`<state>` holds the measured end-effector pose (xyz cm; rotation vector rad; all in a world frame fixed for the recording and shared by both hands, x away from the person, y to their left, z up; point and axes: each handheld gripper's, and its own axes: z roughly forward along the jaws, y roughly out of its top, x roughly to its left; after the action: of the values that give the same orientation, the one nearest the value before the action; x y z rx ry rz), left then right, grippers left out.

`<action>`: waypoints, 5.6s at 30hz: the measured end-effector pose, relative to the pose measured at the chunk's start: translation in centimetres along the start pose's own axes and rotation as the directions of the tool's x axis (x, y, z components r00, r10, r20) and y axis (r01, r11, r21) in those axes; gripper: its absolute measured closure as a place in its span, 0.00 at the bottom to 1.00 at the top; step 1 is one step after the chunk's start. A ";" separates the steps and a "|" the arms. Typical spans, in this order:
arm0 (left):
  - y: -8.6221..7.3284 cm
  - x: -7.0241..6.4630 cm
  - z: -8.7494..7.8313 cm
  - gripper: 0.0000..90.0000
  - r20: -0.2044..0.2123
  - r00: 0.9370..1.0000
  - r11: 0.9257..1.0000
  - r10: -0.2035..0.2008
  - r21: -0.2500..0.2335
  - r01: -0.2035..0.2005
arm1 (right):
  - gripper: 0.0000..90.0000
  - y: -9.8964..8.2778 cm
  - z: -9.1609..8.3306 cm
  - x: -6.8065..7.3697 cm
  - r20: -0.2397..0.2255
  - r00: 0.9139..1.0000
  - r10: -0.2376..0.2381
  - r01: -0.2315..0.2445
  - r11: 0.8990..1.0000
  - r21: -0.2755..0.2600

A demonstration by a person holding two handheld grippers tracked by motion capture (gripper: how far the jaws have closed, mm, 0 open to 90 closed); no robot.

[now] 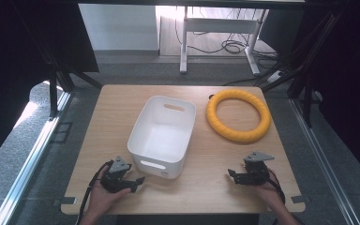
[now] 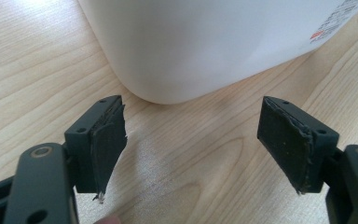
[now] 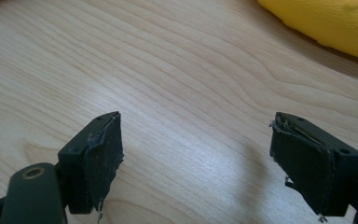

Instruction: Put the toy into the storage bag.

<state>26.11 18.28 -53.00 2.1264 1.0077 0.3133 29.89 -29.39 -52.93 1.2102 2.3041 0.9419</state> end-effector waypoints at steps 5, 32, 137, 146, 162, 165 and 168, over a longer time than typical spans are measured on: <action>0.0 0.1 -0.1 0.26 0.000 1.000 1.000 0.000 0.004 0.000 | 0.20 0.1 0.1 0.6 -0.008 0.999 -0.041 0.041 0.999 0.005; 0.1 0.4 0.0 0.26 0.009 1.000 1.000 -0.011 0.016 0.010 | 0.25 2.6 0.0 0.3 -0.013 0.993 -0.121 0.121 0.993 -0.004; 0.1 0.2 0.2 0.25 0.040 0.999 0.999 -0.022 0.046 0.020 | 0.57 16.0 -4.4 -8.7 -0.416 0.909 0.000 -0.106 0.967 -0.232; 0.1 0.1 0.3 0.25 0.039 0.999 0.999 -0.020 0.046 0.019 | 0.57 16.3 -6.1 -9.2 -0.447 0.895 0.011 -0.156 0.945 -0.288; 0.2 -0.1 0.5 0.25 0.042 0.999 0.999 -0.015 0.053 0.013 | 0.57 16.7 -8.4 -8.3 -0.486 0.874 -0.023 -0.179 0.914 -0.365; 0.2 -0.1 0.5 0.25 0.042 0.999 0.998 -0.016 0.053 0.014 | 0.57 16.7 -8.5 -7.9 -0.491 0.871 -0.027 -0.184 0.908 -0.376; 0.2 -0.2 0.5 0.25 0.042 0.999 0.998 -0.013 0.054 0.011 | 0.57 16.8 -8.4 -7.4 -0.498 0.867 -0.035 -0.182 0.907 -0.380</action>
<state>26.39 17.80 -53.23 2.1654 1.0142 0.2371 38.78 -31.96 -35.00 0.9538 2.2322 1.8511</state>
